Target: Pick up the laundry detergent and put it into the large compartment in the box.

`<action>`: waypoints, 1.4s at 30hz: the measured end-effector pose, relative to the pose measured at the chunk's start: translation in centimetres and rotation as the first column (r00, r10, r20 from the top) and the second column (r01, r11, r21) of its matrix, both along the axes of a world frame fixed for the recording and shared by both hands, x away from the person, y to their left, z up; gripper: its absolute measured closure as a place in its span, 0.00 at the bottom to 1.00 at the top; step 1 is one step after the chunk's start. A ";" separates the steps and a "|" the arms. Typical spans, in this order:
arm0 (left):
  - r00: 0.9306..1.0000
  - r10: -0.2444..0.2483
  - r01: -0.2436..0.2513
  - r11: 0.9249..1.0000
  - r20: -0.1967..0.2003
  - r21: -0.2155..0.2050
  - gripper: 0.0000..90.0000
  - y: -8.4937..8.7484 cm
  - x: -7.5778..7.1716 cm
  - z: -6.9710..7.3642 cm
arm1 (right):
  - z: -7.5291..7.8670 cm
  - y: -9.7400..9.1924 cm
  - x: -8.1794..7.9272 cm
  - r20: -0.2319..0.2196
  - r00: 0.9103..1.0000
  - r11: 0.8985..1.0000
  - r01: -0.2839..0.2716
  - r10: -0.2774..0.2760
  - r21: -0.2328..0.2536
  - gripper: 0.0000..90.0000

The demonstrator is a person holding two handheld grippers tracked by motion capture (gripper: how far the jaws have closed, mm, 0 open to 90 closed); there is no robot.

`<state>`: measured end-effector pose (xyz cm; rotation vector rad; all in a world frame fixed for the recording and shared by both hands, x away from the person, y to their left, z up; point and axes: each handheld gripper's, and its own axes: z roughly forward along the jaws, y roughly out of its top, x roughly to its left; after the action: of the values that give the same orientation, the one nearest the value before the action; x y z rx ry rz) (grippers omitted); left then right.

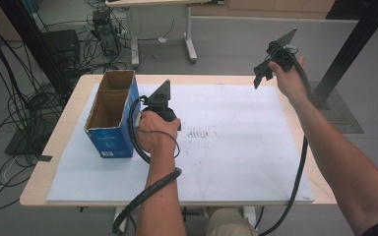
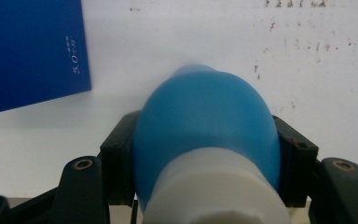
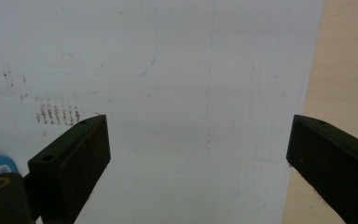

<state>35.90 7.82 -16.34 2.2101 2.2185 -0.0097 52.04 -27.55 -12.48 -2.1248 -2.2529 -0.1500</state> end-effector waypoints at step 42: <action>0.989 -0.126 0.127 0.992 0.077 -0.017 0.42 2.5 1.1 17.1 | 1.0 0.6 -0.7 -0.004 0.999 0.999 -0.038 0.038 0.003 0.07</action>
<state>37.02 10.34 0.73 2.2957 2.0277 0.0480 51.33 -26.94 -11.52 -2.0777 -2.2870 -0.1475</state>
